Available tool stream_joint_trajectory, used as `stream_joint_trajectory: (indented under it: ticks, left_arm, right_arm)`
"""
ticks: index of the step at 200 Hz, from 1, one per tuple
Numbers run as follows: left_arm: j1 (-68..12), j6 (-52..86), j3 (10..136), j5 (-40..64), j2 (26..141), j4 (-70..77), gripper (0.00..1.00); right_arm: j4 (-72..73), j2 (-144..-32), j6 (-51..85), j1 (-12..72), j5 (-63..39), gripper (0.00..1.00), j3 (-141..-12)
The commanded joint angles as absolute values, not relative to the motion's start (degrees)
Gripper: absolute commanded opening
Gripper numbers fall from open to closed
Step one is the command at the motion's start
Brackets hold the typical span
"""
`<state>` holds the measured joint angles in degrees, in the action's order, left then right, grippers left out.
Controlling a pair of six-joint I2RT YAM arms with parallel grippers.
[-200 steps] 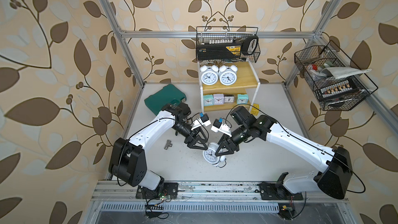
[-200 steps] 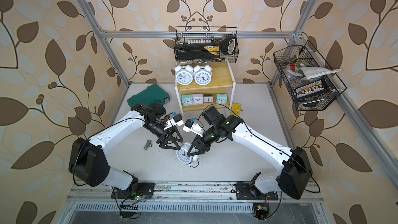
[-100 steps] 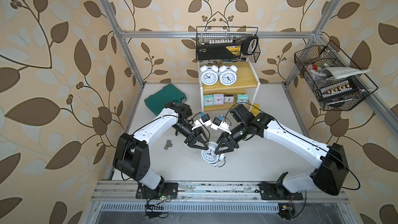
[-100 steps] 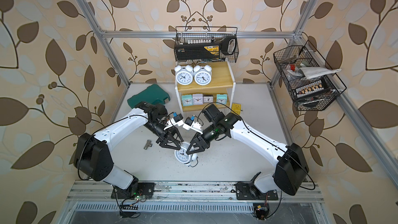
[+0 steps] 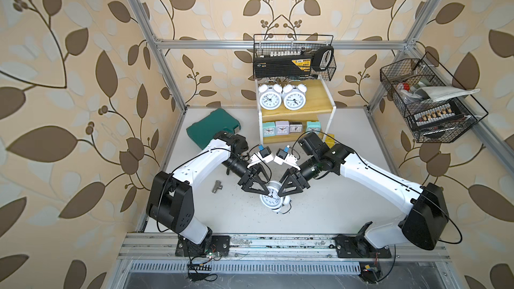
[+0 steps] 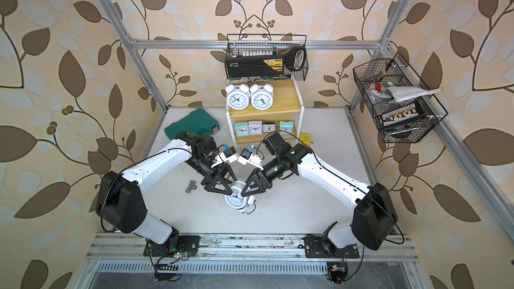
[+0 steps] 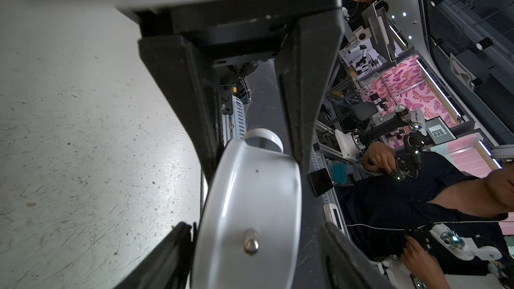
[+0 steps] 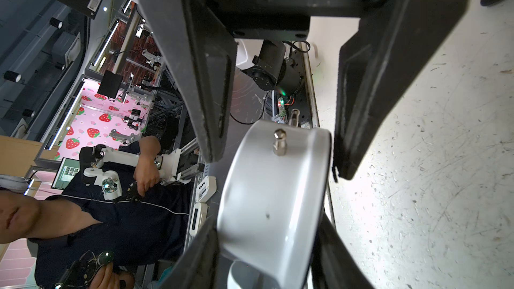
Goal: Place the alarm clocks on the shelf by style
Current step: Pick up the alarm from the center of the board.
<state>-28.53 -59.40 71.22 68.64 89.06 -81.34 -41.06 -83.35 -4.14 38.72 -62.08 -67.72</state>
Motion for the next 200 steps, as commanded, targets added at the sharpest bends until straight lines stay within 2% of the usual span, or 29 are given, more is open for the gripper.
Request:
stream_joint_trajectory:
  ticks: [1,36,77,98,125,129,135,137,200]
  left_arm:
    - [-30.7,-60.7,72.2,67.6,89.6,-83.4,0.71]
    - [-30.7,-61.2,72.2,67.8,89.3,-83.6,0.62]
    - [-30.7,-62.1,72.2,68.1,89.6,-84.4,0.42]
    - [-30.7,-62.1,72.4,68.5,89.4,-84.4,0.34]
    - [-30.0,-58.9,72.7,69.2,88.7,-81.8,0.25]
    - [-29.8,-58.1,72.7,69.4,88.5,-81.2,0.24]
    - [-29.0,-56.9,72.6,69.7,88.0,-80.1,0.23]
    - [-28.7,-56.6,72.6,69.9,87.9,-79.8,0.22]
    - [-17.2,-43.9,73.6,80.2,83.7,-69.2,0.22]
  right_arm:
    - [-34.0,-82.7,-4.1,38.1,-66.1,0.37,-68.9]
    - [-30.4,-81.5,-1.8,37.3,-66.4,0.37,-66.3]
    - [-29.5,-81.2,-1.3,36.7,-66.3,0.37,-65.3]
    - [-29.1,-80.8,-0.7,36.4,-65.8,0.41,-64.8]
    - [-25.7,-78.5,3.8,35.9,-61.9,0.6,-62.7]
    - [-24.7,-78.0,4.9,35.9,-61.3,0.69,-62.1]
    - [-23.4,-76.9,6.7,35.8,-60.2,0.96,-61.1]
    - [-22.8,-76.6,7.3,35.7,-59.8,0.98,-60.8]
    - [-11.9,-65.6,22.5,35.2,-41.2,0.99,-54.7]
